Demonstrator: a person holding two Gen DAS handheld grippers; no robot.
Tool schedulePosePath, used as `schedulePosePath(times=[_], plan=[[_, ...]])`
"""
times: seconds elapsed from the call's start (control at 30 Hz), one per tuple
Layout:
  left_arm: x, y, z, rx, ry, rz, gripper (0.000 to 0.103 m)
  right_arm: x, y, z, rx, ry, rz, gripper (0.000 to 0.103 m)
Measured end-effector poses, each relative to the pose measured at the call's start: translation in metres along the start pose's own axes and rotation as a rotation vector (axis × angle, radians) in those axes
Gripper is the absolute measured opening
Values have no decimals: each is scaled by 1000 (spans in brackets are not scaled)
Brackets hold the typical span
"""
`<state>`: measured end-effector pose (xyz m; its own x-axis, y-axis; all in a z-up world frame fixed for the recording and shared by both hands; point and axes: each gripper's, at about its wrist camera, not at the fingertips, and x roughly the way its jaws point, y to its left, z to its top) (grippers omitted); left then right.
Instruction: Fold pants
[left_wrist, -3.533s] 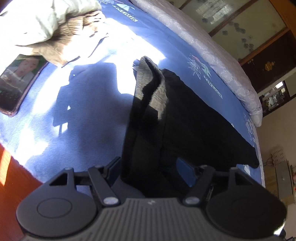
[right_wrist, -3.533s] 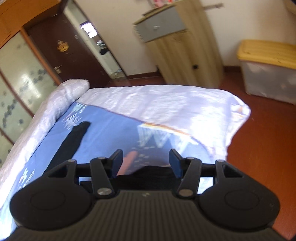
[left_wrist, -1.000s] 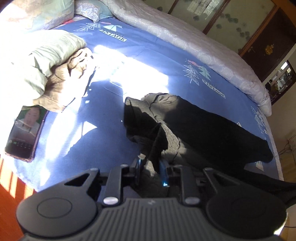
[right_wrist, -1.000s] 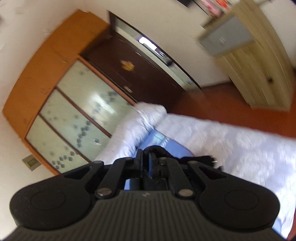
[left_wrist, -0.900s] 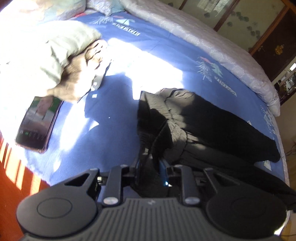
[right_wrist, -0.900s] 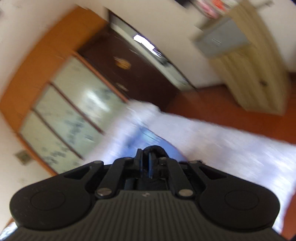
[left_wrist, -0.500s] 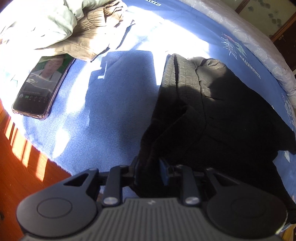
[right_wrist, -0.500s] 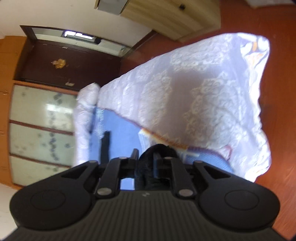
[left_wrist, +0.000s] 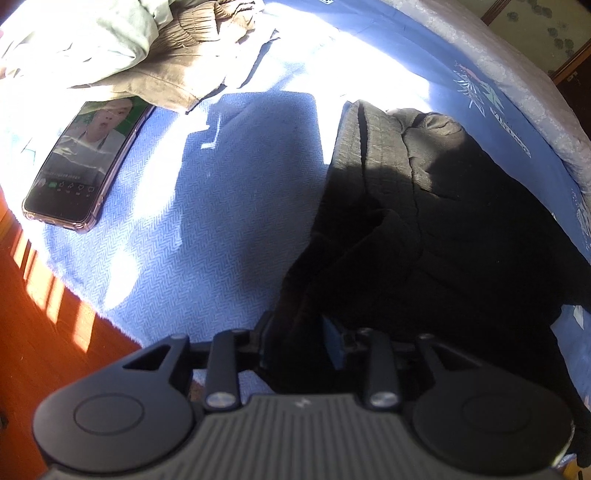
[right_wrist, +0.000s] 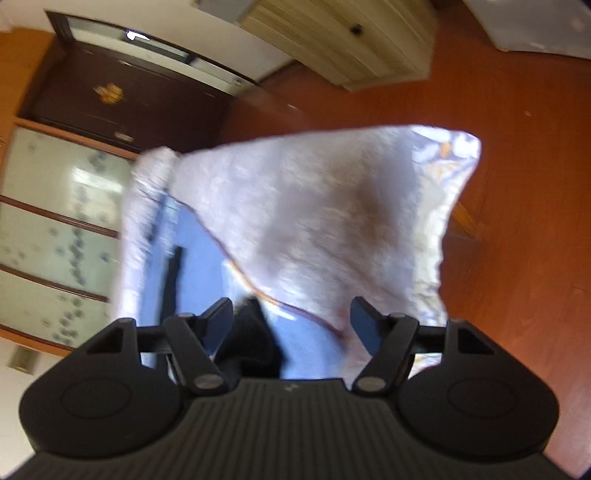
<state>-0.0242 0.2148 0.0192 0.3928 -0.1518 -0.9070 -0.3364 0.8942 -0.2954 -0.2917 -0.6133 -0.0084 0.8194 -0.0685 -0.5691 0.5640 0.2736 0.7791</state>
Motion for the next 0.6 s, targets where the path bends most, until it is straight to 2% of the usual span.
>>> schedulePosePath(times=[0.1, 0.2, 0.27, 0.3, 0.33, 0.37, 0.4, 0.43, 0.5, 0.53, 0.57, 0.6], plan=[[-1, -1, 1, -2, -1, -1, 29, 13, 21, 4, -85, 23, -65, 72], [-2, 1, 1, -7, -3, -8, 29, 38, 49, -1, -215, 31, -135, 65], [-3, 1, 0, -10, -6, -12, 29, 60, 63, -6, -281, 91, -142, 62], [-3, 2, 1, -12, -7, -15, 29, 72, 71, -13, -327, 123, -174, 62], [-3, 2, 0, -14, -9, -16, 29, 84, 81, -20, -397, 141, -246, 54], [-3, 3, 0, -15, -10, -17, 29, 92, 93, -28, -492, 128, -327, 38], [-3, 3, 0, -17, -13, -17, 29, 95, 104, -31, -555, 112, -357, 36], [-3, 3, 0, -17, -14, -17, 29, 92, 114, -30, -587, 70, -347, 24], [-4, 2, 0, -22, -22, -16, 29, 84, 133, -17, -559, -20, -286, 23], [-5, 2, 1, -26, -31, -14, 28, 80, 142, -9, -546, -78, -259, 8], [-6, 2, 2, -33, -42, -13, 28, 78, 151, -1, -530, -148, -239, 3], [-6, 3, 3, -41, -47, -14, 28, 76, 157, 6, -513, -222, -234, 3]])
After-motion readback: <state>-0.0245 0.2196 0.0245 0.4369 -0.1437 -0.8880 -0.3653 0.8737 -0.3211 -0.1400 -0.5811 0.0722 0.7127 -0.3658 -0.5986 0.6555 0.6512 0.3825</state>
